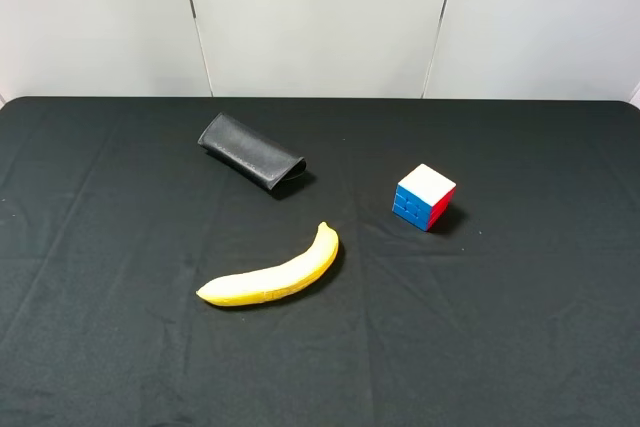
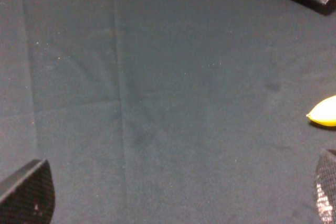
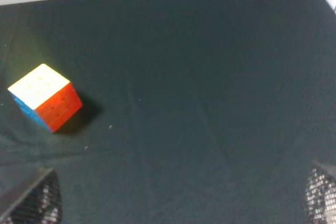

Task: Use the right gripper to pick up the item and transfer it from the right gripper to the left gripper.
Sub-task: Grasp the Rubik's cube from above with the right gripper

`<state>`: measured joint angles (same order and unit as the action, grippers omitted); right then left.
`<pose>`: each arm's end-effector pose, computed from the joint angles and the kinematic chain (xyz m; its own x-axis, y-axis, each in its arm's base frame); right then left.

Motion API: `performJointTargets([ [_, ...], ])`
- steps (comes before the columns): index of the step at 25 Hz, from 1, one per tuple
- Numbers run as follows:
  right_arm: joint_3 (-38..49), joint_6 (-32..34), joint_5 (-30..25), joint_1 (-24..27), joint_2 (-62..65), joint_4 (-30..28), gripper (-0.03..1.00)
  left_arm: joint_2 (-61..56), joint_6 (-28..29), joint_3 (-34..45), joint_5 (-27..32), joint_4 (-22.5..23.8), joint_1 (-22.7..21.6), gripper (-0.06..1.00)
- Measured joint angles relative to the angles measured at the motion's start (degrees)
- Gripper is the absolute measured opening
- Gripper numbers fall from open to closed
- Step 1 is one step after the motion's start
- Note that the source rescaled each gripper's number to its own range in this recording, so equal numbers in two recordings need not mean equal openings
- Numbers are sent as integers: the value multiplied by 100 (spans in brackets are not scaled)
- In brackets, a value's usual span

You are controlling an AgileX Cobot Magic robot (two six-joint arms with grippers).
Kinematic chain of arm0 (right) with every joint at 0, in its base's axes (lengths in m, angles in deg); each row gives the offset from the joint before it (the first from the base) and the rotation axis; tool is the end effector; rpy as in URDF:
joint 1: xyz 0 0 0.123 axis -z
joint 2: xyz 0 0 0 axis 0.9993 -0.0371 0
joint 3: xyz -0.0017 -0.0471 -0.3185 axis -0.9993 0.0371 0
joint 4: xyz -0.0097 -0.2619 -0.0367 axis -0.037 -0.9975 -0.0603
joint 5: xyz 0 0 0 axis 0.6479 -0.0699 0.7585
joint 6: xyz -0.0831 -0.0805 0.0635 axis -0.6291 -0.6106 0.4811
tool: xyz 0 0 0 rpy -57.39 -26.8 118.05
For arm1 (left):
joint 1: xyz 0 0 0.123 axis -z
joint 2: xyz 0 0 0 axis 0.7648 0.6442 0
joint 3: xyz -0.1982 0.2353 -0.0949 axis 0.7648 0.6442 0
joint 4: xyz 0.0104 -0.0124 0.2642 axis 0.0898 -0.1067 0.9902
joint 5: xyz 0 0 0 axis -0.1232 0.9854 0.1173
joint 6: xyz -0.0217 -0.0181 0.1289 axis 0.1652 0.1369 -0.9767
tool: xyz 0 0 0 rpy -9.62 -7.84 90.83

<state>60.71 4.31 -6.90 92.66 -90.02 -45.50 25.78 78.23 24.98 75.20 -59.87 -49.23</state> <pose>0.0101 0.0070 0.2705 -0.4476 0.1325 -0.8844 0.0731 0.9911 0.1115 0.0116 -0.0054 0.2616 -0.4829 0.0778 -0.8722 0.0811 0.9957 0.0440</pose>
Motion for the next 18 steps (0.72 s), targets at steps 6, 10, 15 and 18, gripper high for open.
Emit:
performJointTargets([
  [6,-673,-268,-191,0,-1193,111,100,0,0,0,0,0,0,96],
  [10,-1164,-650,-123,-80,-2020,246,100,0,0,0,0,0,0,96],
  [15,-1527,-1205,94,-543,-2931,298,100,0,0,0,0,0,0,96],
  [18,-1703,-1447,107,-949,-3533,298,100,0,0,0,0,0,0,96],
])
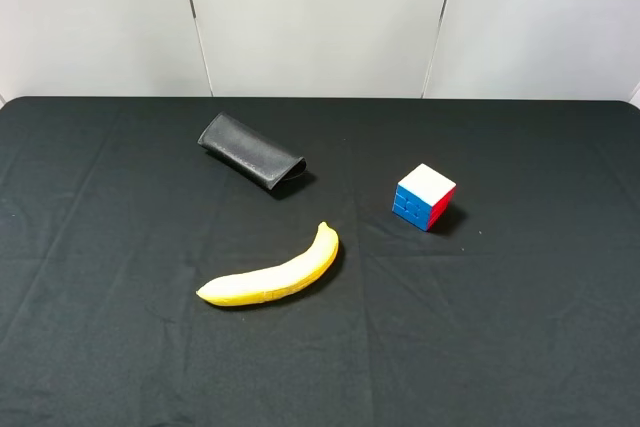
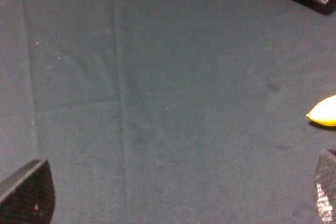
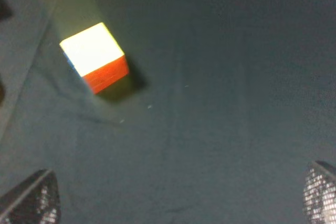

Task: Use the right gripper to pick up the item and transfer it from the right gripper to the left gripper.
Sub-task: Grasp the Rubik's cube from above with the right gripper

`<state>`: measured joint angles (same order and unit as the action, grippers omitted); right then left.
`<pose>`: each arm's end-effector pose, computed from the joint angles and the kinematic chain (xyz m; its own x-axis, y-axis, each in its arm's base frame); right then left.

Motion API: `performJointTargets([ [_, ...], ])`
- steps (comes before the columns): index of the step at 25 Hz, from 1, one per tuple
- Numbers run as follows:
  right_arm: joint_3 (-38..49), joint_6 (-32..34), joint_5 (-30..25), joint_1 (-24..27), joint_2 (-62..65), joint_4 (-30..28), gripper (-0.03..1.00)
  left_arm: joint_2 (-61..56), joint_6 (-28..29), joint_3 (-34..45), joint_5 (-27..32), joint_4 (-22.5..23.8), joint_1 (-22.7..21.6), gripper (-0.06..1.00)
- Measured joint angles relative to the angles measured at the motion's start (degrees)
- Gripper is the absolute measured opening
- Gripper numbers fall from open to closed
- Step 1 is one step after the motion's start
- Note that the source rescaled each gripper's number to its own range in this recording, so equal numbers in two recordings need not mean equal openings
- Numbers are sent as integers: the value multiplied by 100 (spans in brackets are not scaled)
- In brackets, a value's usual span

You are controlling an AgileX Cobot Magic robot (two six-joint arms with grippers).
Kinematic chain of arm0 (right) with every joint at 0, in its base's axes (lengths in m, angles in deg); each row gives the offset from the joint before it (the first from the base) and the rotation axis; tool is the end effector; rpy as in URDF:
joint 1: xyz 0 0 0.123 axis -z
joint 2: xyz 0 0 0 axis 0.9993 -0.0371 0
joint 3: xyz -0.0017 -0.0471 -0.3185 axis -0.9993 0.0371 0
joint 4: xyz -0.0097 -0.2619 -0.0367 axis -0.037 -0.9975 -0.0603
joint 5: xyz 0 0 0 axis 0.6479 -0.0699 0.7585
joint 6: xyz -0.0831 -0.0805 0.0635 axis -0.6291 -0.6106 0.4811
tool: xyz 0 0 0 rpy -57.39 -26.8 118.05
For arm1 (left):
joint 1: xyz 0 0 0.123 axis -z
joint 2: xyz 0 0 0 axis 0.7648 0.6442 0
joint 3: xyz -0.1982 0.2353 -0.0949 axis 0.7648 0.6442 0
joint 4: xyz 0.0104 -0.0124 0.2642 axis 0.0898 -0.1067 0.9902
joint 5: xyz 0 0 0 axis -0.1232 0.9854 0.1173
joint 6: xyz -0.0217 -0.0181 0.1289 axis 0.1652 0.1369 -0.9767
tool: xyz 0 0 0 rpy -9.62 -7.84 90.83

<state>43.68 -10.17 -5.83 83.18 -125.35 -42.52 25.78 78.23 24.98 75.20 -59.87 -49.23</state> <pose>0.1105 0.0227 0.3402 -0.6679 -0.1836 -0.7213 -0.2435 0.9697 -0.0214 0.0116 -0.0054 0.2616 -0.4829 0.0778 -0.8722 0.0811 0.9957 0.0440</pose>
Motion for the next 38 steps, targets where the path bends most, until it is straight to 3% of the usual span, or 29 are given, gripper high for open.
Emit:
performJointTargets([
  [6,-404,-354,13,-807,-1261,14,100,0,0,0,0,0,0,96],
  [14,-1063,-1119,45,-1276,-2840,15,100,0,0,0,0,0,0,96],
  [20,-1324,-1596,439,-1645,-3729,19,100,0,0,0,0,0,0,96],
  [38,-1337,-1825,1081,-1754,-5407,106,100,0,0,0,0,0,0,96],
])
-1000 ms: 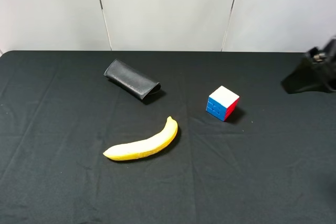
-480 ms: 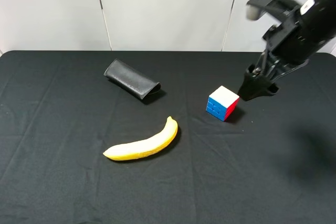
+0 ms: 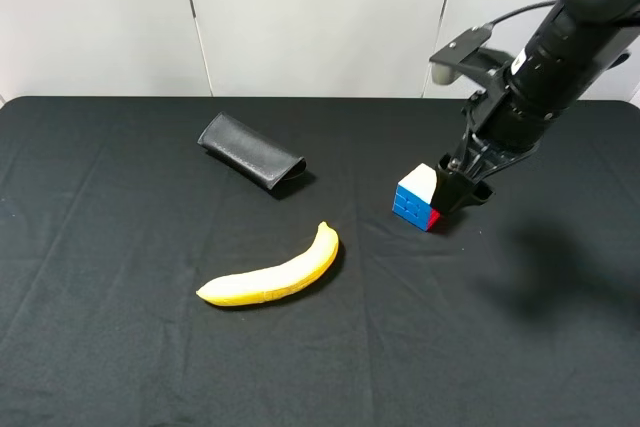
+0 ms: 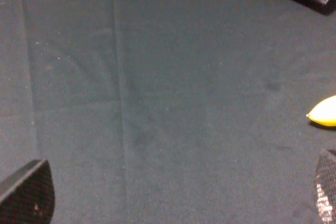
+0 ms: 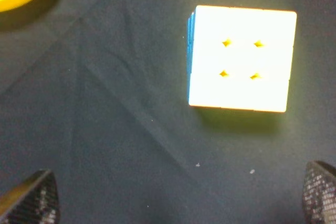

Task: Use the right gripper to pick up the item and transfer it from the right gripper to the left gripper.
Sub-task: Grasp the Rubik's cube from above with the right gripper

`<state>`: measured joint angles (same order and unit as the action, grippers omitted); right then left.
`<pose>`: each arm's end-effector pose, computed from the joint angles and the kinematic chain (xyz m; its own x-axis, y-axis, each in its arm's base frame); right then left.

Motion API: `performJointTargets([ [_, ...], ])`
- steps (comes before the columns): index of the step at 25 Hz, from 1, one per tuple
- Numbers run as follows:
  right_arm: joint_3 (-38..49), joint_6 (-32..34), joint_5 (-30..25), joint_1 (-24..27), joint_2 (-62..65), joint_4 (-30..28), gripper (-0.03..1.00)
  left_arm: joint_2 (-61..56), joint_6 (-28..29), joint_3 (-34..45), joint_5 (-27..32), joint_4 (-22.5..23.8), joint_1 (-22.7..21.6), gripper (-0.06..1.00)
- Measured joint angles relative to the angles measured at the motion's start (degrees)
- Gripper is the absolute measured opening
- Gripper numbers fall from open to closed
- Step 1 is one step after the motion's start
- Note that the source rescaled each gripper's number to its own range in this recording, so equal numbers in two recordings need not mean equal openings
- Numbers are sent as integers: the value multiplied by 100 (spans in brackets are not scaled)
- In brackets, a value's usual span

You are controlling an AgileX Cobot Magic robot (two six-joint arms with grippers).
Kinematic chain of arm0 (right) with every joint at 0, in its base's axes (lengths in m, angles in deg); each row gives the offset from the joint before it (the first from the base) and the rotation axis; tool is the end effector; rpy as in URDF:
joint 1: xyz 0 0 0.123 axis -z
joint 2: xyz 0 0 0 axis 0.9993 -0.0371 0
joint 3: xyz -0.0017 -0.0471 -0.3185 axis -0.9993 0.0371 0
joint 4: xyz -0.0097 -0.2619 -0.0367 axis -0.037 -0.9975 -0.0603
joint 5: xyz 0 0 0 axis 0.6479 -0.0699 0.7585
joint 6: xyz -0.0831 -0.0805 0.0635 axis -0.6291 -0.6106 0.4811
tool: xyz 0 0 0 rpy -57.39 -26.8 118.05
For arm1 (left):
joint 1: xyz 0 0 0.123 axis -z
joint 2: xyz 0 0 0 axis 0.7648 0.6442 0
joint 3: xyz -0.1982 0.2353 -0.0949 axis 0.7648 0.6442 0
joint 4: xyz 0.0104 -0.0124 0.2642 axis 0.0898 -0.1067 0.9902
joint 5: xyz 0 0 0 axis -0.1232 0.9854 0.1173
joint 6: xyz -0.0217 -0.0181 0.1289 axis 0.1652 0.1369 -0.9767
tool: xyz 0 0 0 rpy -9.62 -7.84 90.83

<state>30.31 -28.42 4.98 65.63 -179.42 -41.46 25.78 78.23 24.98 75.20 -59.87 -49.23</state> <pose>0.2966 0.1360 0.2177 -0.6498 -0.7011 -0.2936 -0.7288 0.6844 -0.0216 0.0116 -0.0054 0.2616 -0.4829 0.0778 -0.8722 0.0811 0.9957 0.0440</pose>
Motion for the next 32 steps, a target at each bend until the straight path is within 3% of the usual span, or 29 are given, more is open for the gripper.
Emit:
performJointTargets([
  [6,-36,5,275,0,-398,-50,100,0,0,0,0,0,0,96],
  [23,-1254,221,-5,34,-1782,-312,100,0,0,0,0,0,0,96],
  [32,-1373,227,100,154,-2169,-411,100,0,0,0,0,0,0,96],
])
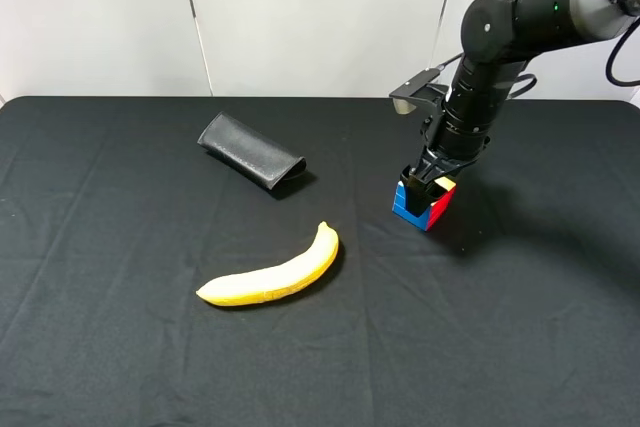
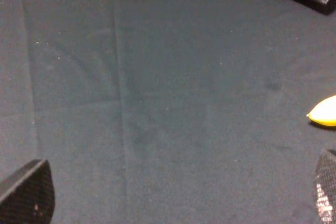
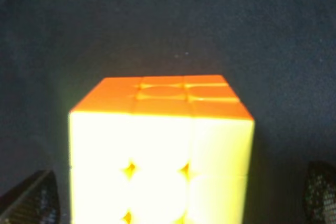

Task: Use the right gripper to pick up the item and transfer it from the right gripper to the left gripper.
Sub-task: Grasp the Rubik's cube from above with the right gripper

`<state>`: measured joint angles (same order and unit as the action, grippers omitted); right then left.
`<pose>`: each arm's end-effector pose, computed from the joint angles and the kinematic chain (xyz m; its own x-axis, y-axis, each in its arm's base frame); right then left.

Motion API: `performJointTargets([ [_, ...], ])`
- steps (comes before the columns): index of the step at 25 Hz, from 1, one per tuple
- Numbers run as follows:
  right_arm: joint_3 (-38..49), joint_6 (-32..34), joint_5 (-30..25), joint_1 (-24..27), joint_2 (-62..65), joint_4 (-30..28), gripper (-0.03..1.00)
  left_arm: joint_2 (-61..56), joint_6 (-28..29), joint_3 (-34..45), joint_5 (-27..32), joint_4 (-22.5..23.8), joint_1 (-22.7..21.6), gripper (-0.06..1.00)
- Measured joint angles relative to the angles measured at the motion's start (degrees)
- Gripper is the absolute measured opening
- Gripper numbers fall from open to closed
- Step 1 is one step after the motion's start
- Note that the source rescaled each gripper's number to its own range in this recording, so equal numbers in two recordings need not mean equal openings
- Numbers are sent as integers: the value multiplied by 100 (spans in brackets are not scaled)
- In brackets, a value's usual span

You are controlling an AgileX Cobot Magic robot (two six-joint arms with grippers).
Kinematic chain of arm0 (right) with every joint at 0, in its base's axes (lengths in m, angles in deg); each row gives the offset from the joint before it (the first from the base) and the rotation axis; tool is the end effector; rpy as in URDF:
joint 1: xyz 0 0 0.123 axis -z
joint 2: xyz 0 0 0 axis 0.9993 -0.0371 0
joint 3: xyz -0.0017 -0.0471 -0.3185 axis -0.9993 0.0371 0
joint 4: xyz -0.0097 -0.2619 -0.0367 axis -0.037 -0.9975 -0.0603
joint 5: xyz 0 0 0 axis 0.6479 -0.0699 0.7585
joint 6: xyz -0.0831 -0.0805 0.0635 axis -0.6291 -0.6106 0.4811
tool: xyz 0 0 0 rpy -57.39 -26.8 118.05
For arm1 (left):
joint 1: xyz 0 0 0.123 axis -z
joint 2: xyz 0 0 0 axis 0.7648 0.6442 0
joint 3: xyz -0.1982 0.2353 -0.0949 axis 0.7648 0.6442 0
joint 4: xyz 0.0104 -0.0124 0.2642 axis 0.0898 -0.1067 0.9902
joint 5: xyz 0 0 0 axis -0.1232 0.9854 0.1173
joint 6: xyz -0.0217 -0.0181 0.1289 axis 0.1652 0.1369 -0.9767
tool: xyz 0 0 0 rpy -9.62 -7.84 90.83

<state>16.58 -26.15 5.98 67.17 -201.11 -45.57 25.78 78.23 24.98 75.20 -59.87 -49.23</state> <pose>0.3801 0.1506 0.1417 -0.6933 -0.7023 -0.1614 -0.7093 0.7047 -0.0193 0.0116 -0.0054 0.2616 -0.4829 0.0778 -0.8722 0.0811 0.9957 0.0440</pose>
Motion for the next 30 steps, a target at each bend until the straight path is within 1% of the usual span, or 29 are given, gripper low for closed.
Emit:
performJointTargets([
  [5,0,0,91,131,-127,134,100,0,0,0,0,0,0,96],
  [11,0,-49,185,131,-333,384,100,0,0,0,0,0,0,96],
  [18,0,-66,223,131,-447,483,100,0,0,0,0,0,0,96],
  [24,0,-66,327,131,-447,697,100,0,0,0,0,0,0,96],
  [28,0,-66,327,131,-447,709,100,0,0,0,0,0,0,96],
  [29,0,-66,327,131,-447,709,99,0,0,0,0,0,0,96],
  [30,0,-66,327,131,-447,709,90,0,0,0,0,0,0,96],
])
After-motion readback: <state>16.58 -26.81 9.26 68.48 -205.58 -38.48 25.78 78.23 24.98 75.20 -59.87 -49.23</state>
